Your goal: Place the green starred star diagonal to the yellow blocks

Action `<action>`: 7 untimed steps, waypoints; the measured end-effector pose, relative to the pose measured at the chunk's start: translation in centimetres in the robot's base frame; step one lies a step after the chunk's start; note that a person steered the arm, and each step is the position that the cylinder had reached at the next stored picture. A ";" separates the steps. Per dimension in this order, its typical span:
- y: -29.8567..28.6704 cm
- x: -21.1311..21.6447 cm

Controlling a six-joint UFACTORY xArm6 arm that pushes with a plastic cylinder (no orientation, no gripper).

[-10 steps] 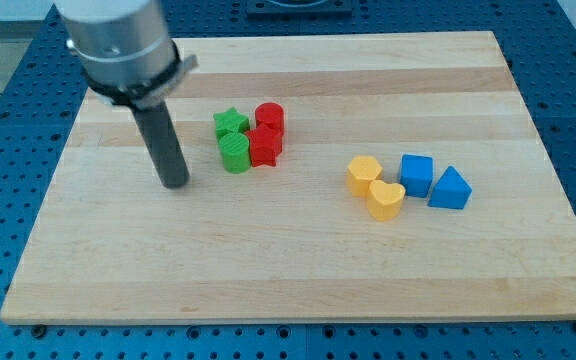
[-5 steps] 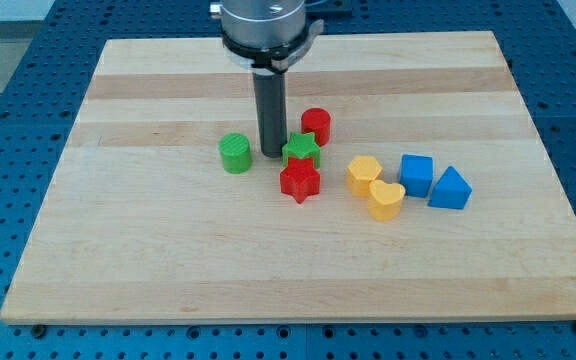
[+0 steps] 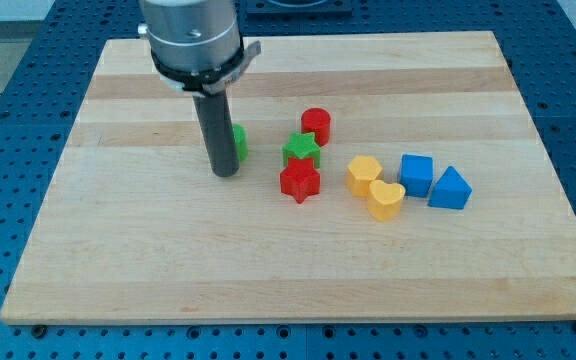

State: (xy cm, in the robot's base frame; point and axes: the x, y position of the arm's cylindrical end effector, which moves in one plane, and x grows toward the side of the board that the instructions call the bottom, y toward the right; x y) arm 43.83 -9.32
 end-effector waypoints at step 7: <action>6.2 6.6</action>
State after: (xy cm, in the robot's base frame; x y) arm 50.46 -3.08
